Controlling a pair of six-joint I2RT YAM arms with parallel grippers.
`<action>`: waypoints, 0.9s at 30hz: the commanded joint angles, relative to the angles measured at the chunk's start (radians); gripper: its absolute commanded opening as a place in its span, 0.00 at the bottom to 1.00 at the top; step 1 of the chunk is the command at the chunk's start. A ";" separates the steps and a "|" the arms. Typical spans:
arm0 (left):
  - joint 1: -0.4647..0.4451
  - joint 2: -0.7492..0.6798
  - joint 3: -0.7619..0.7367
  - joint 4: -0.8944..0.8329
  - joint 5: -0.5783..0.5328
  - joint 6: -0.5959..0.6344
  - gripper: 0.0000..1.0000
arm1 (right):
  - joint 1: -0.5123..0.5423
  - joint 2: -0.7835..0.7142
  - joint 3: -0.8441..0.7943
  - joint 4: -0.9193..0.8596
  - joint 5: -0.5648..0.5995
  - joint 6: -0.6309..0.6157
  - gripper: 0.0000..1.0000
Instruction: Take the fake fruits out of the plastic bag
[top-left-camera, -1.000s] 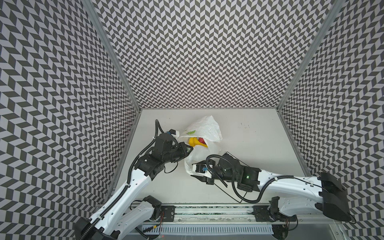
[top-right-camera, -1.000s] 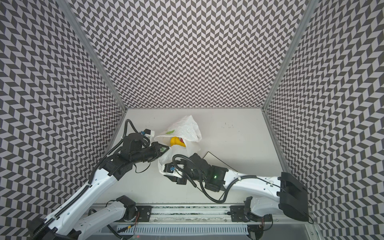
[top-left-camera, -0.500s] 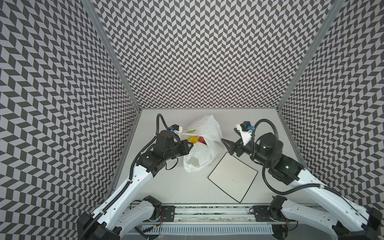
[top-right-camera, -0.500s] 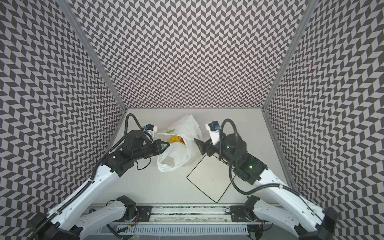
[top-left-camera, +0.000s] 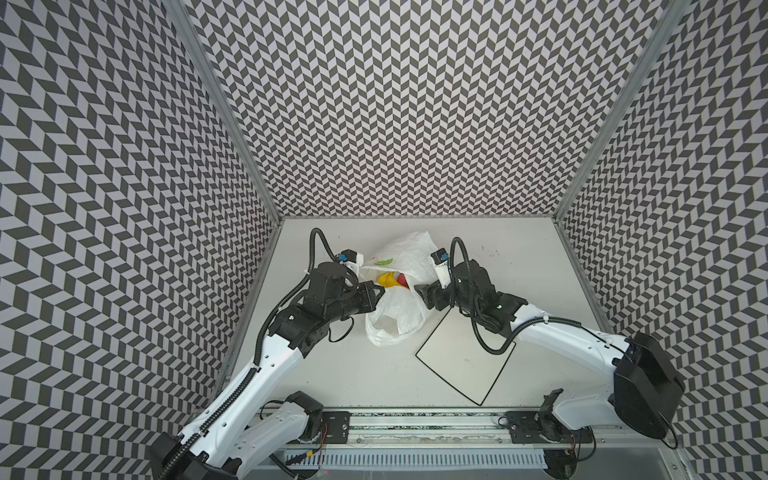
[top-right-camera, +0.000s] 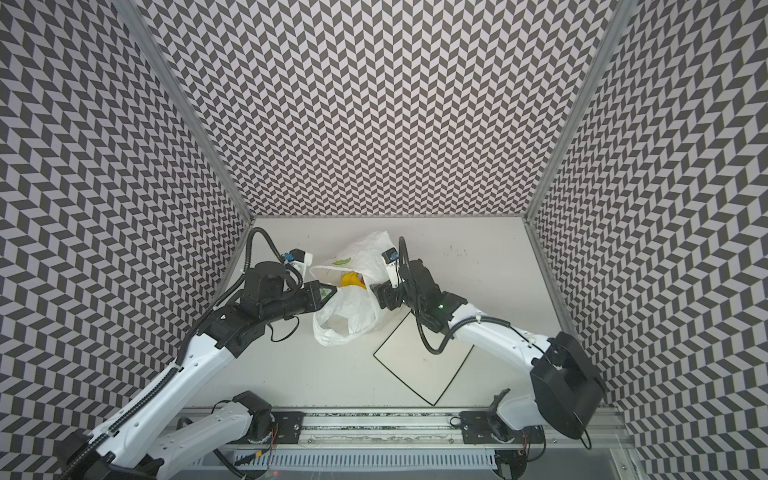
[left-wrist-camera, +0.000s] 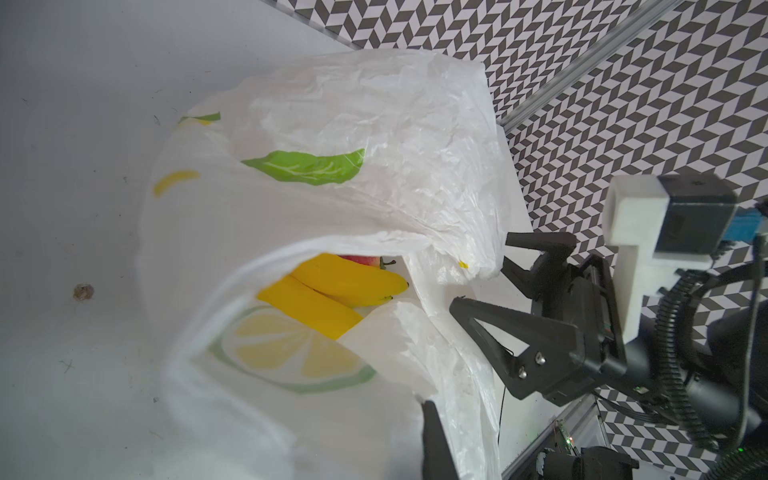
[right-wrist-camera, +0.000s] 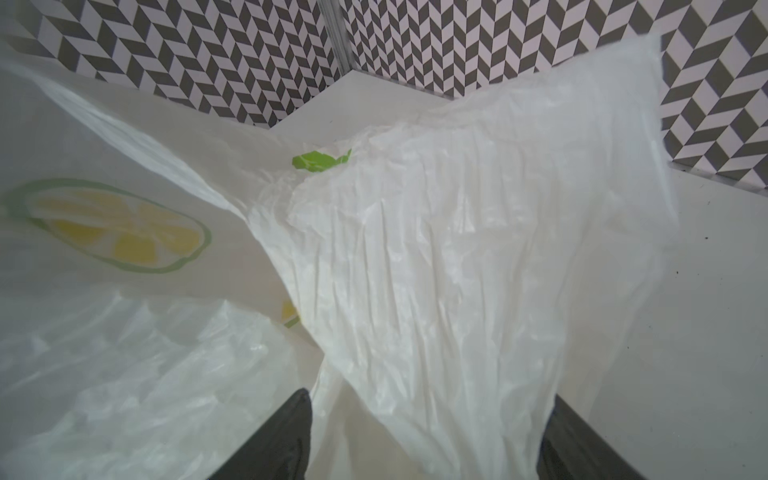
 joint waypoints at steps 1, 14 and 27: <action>0.001 -0.019 0.037 -0.031 -0.032 0.021 0.00 | -0.006 0.034 0.045 0.136 0.041 -0.019 0.75; 0.047 0.021 0.176 -0.067 -0.219 0.142 0.00 | -0.012 -0.006 0.147 0.020 -0.149 -0.054 0.08; 0.175 0.378 0.591 0.055 -0.309 0.534 0.00 | -0.049 0.136 0.519 -0.015 -0.121 -0.040 0.06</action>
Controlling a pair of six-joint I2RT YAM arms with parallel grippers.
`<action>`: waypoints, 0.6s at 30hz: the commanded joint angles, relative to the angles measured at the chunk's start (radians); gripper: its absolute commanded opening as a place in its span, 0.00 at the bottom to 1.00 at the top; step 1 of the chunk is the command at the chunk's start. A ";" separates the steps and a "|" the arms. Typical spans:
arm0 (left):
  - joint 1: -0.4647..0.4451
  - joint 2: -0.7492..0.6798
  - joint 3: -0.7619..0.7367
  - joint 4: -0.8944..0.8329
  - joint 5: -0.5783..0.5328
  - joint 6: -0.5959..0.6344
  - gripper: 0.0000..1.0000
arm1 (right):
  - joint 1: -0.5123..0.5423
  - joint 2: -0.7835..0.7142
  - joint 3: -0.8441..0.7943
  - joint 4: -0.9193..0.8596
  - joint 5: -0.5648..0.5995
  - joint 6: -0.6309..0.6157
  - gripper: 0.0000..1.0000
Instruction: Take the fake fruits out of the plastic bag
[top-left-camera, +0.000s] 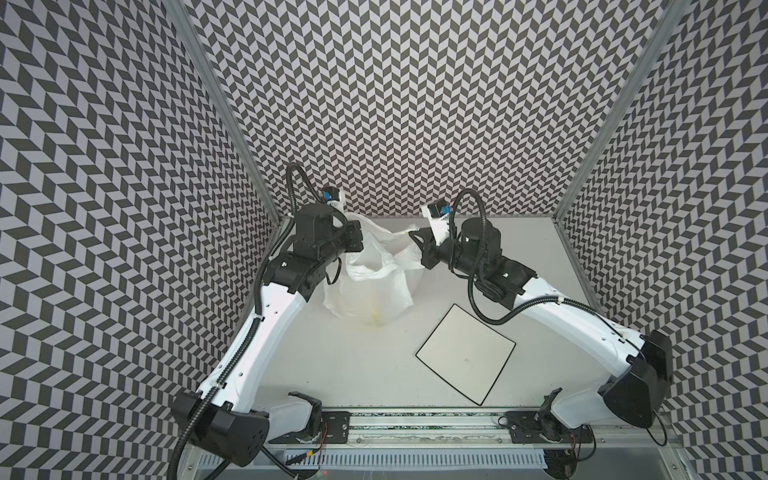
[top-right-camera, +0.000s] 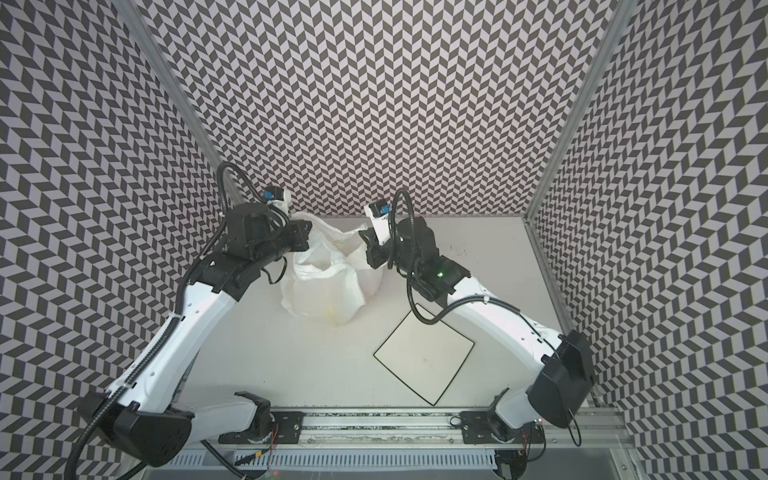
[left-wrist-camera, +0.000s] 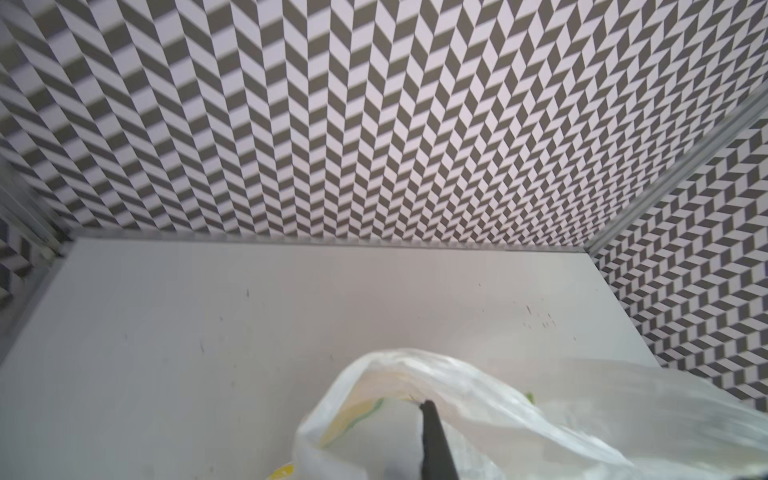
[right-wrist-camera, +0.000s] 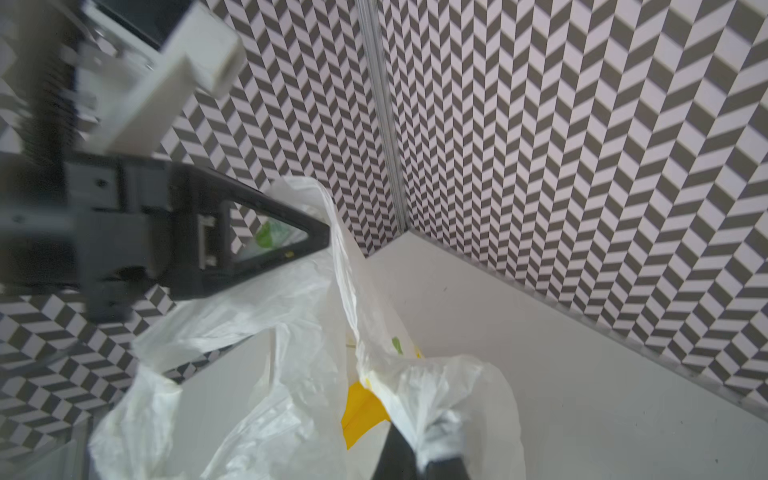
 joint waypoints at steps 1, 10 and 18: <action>0.013 0.049 0.058 0.083 -0.050 0.177 0.00 | -0.029 0.077 0.068 0.049 0.003 0.025 0.05; 0.017 0.024 -0.050 0.182 0.035 0.233 0.00 | -0.118 0.115 0.074 0.099 -0.041 0.111 0.01; -0.069 -0.152 -0.401 0.147 0.274 0.062 0.00 | -0.149 0.000 -0.199 0.077 -0.046 0.105 0.02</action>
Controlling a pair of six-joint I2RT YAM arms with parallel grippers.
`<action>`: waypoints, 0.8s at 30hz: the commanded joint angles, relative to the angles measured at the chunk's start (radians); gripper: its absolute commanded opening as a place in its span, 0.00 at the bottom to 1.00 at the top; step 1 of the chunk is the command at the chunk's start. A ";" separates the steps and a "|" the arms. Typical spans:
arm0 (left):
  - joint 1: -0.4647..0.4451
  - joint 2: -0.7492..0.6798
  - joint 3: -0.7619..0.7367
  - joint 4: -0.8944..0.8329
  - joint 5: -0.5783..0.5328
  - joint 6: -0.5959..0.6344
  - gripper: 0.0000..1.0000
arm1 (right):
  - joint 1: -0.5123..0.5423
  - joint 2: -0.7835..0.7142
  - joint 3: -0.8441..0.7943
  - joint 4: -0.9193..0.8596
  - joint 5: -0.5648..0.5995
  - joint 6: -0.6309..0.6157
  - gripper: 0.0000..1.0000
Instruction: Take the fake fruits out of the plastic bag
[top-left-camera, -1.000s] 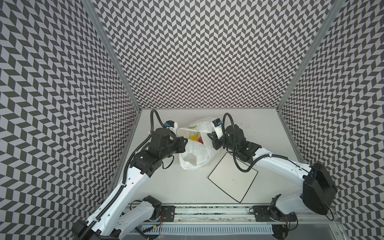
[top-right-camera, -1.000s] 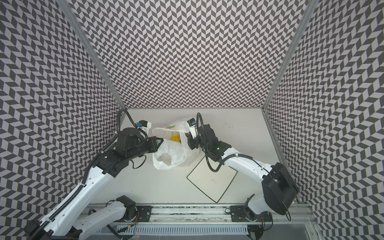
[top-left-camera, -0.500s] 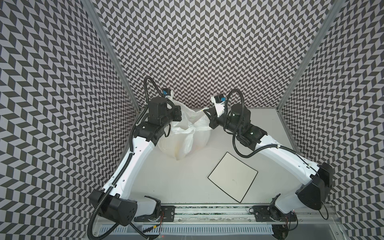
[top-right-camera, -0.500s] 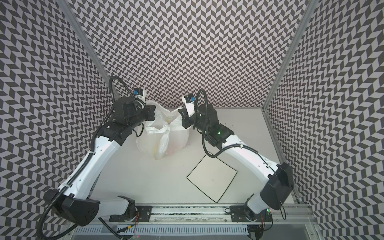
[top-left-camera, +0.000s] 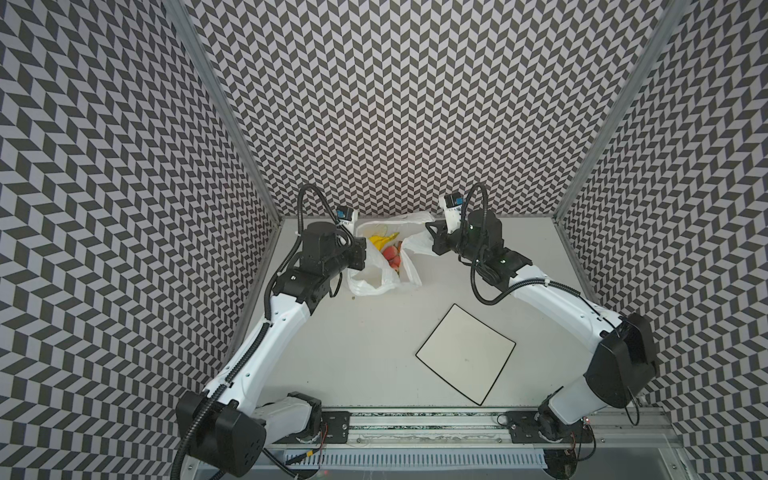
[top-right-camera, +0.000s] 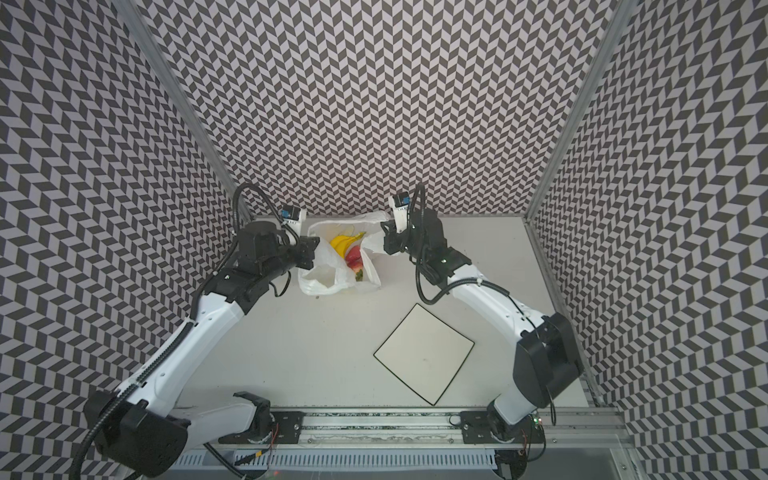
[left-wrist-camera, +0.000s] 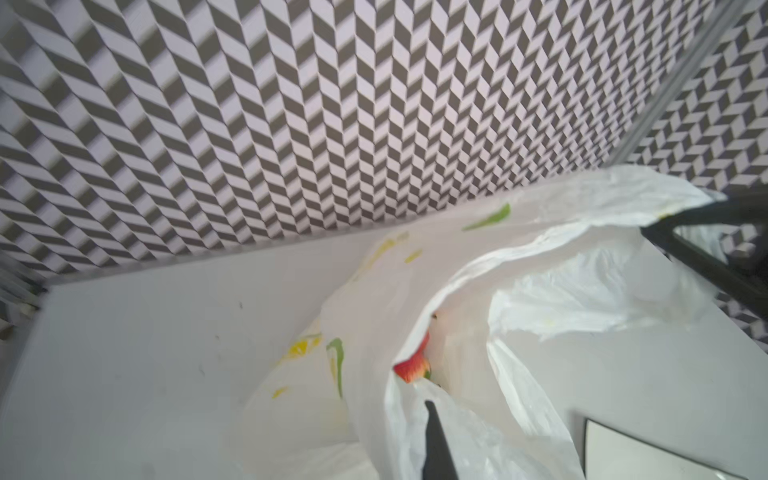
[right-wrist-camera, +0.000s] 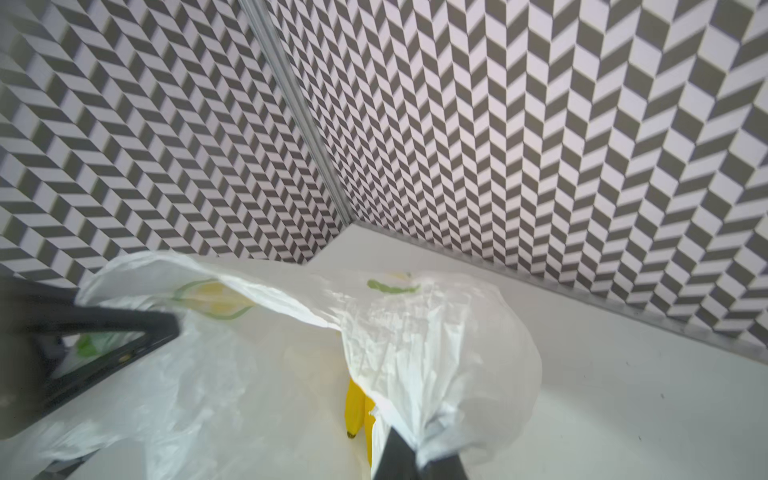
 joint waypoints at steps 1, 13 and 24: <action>-0.085 -0.034 -0.082 -0.012 0.155 -0.085 0.00 | 0.003 -0.067 -0.106 0.010 -0.003 0.016 0.02; -0.146 0.005 -0.096 -0.112 0.237 -0.129 0.00 | -0.020 -0.193 -0.161 -0.258 0.077 0.035 0.63; -0.145 0.018 -0.074 -0.112 0.184 -0.175 0.00 | 0.039 -0.567 -0.375 -0.258 -0.295 -0.316 0.57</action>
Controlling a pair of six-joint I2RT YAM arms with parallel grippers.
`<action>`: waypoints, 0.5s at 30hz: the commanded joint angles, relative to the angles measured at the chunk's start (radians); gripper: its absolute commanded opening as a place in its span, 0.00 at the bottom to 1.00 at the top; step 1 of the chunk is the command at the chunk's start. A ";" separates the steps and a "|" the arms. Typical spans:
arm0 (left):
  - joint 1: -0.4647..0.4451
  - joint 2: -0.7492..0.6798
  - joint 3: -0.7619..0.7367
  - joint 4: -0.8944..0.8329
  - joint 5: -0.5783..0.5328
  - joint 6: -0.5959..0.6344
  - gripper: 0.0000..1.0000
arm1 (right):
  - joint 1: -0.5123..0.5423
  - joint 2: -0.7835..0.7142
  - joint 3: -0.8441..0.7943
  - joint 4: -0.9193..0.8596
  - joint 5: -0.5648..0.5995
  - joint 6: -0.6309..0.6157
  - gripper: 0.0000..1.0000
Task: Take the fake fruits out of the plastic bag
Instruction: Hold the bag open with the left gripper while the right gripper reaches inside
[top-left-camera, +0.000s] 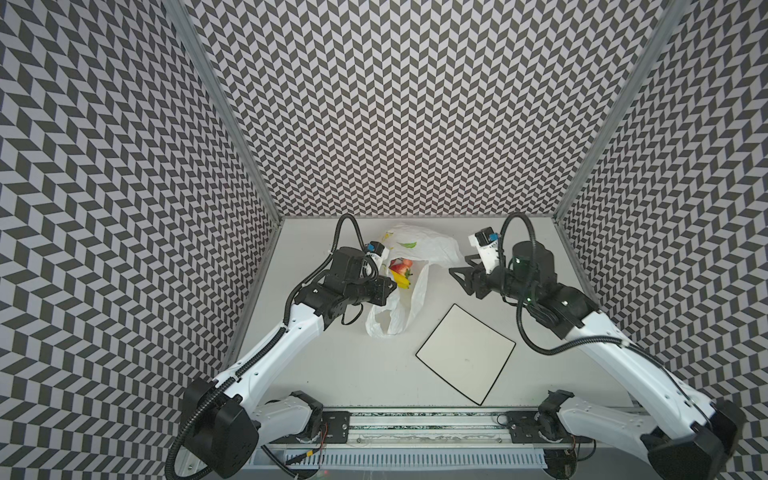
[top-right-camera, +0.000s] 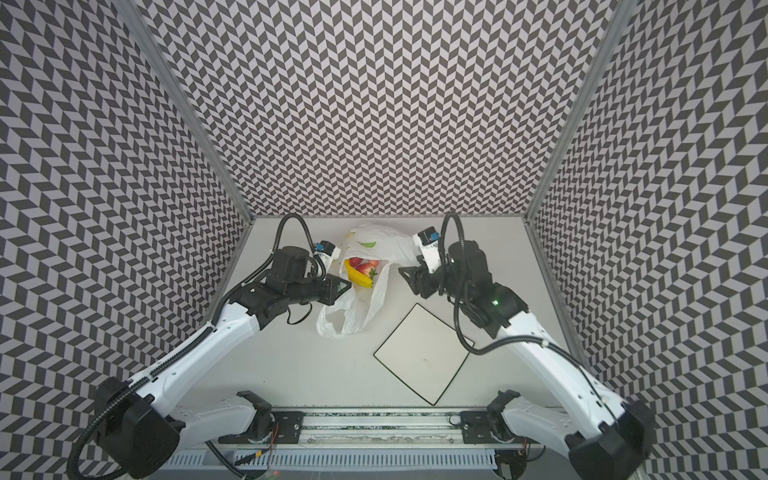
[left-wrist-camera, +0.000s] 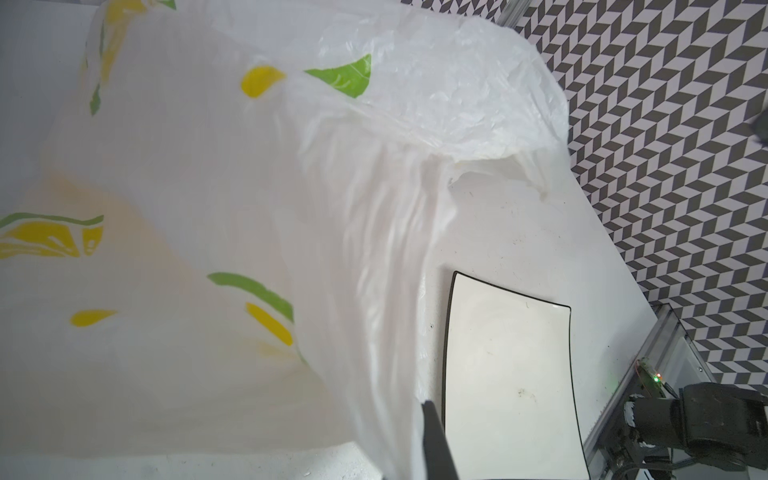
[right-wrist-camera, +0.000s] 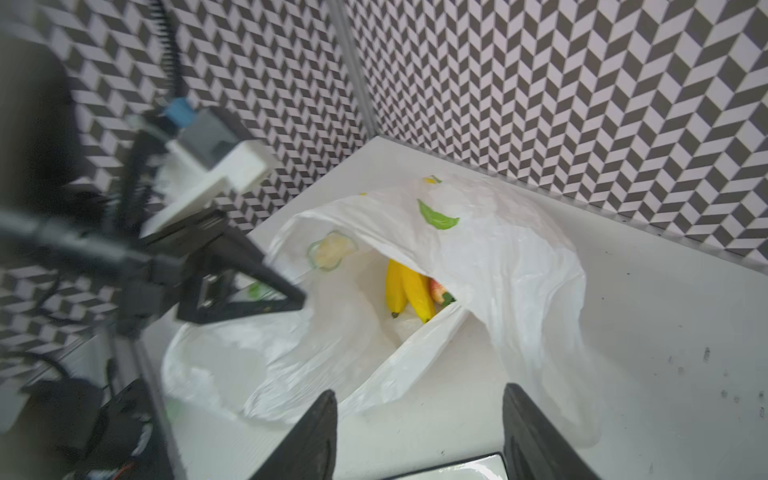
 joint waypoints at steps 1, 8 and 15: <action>0.004 -0.016 0.020 -0.009 -0.020 -0.014 0.00 | 0.084 -0.037 -0.131 0.165 -0.114 -0.198 0.57; 0.003 -0.039 -0.008 0.031 -0.025 -0.057 0.00 | 0.219 0.293 -0.167 0.591 0.029 -0.391 0.50; 0.004 -0.070 -0.035 0.035 -0.038 -0.092 0.00 | 0.233 0.586 -0.072 0.751 0.161 -0.486 0.46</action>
